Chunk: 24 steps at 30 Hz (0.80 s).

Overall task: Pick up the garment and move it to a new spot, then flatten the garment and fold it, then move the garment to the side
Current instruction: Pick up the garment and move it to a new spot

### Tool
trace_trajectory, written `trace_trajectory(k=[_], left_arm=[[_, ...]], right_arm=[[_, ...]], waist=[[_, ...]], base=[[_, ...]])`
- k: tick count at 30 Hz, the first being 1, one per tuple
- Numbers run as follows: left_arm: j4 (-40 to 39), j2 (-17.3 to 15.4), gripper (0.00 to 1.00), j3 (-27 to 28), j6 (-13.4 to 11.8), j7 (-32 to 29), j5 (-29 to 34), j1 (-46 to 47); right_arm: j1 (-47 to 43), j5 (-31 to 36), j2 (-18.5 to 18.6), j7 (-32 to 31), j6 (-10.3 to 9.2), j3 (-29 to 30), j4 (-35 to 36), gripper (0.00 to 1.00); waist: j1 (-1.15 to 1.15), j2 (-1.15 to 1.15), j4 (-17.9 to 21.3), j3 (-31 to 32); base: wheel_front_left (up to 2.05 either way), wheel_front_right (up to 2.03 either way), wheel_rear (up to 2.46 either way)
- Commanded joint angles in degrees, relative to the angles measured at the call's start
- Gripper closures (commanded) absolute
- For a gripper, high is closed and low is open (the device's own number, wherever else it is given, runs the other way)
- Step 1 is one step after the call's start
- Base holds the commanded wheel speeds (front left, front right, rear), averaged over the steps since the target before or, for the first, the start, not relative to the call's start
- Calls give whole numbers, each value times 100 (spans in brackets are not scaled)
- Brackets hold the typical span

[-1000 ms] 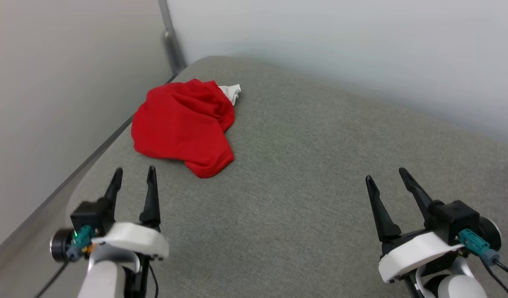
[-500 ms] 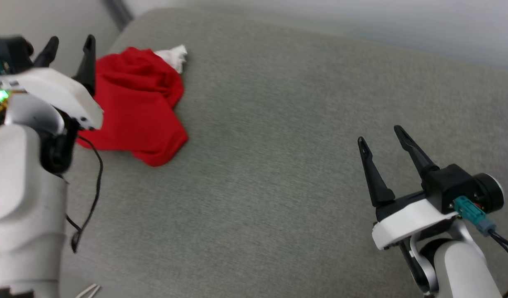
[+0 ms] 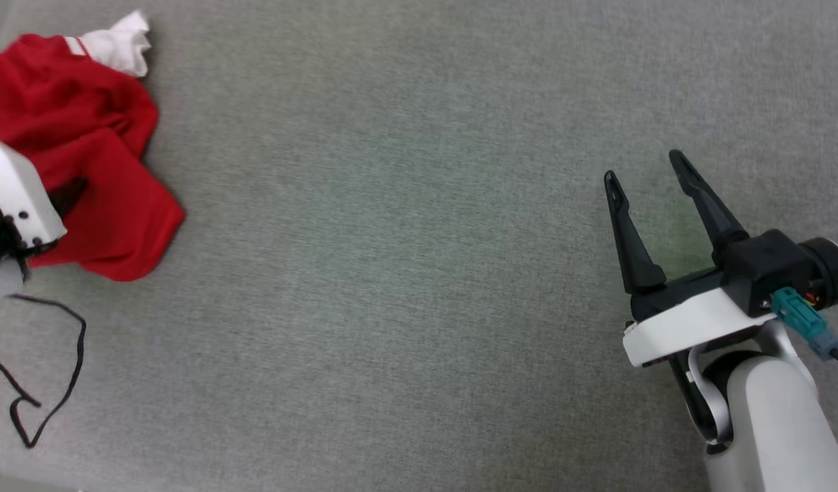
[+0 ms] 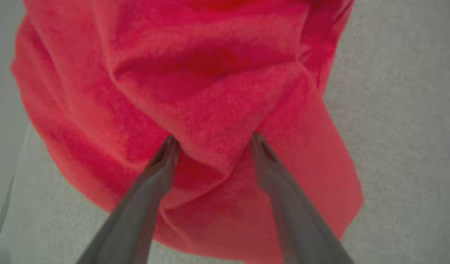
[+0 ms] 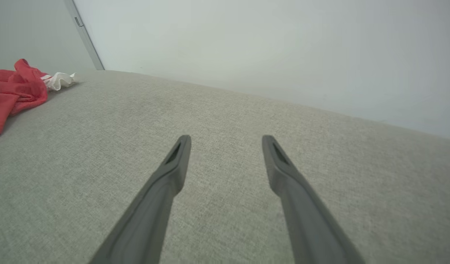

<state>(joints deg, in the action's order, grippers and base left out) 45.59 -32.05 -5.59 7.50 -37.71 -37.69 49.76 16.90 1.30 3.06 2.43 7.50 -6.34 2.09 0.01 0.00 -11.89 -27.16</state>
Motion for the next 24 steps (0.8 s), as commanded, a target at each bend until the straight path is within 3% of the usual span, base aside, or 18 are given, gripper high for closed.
trace_trajectory(k=[1,5,6,7,8,9,12,16,19,24], left_arm=[[121,-24,0,41,-4,-86,-131,-98],[567,151,0,173,-68,-310,-443,-211],[704,269,66,221,-108,-454,-545,-258],[704,269,66,221,-108,-454,-545,-258],[813,358,80,238,-131,-589,-625,-306],[873,401,100,263,-156,-607,-677,-324],[874,366,100,249,-145,-365,-613,-273],[720,104,100,212,-161,406,-325,-61],[599,-58,100,140,-333,1164,-7,139],[440,-54,100,82,-581,2381,365,377]], right_arm=[[124,10,-11,20,-2,-20,18,0],[182,4,-15,26,-2,-32,33,0],[184,11,-15,26,-2,-28,39,0],[184,11,-15,26,-2,-28,39,0],[176,26,-16,29,-2,-21,47,0],[170,34,-16,24,-2,-9,56,0],[191,57,-18,-3,-2,13,41,0],[141,26,-18,38,-2,32,-34,0],[26,-36,-20,89,-2,41,-136,0],[-171,-203,-21,170,-2,89,-293,0]], waist=[[-1,0,197,-239],[-1,0,255,-380],[-1,0,258,-394],[-1,0,258,-394],[-1,0,257,-398],[-1,0,256,-396],[-1,0,248,-343],[-1,0,206,-123],[-1,0,174,178],[-1,0,146,789]], base=[[0,0,0],[0,0,0],[0,0,0],[0,0,0],[0,0,0],[0,0,0],[0,0,0],[0,0,0],[0,0,0],[0,0,0]])
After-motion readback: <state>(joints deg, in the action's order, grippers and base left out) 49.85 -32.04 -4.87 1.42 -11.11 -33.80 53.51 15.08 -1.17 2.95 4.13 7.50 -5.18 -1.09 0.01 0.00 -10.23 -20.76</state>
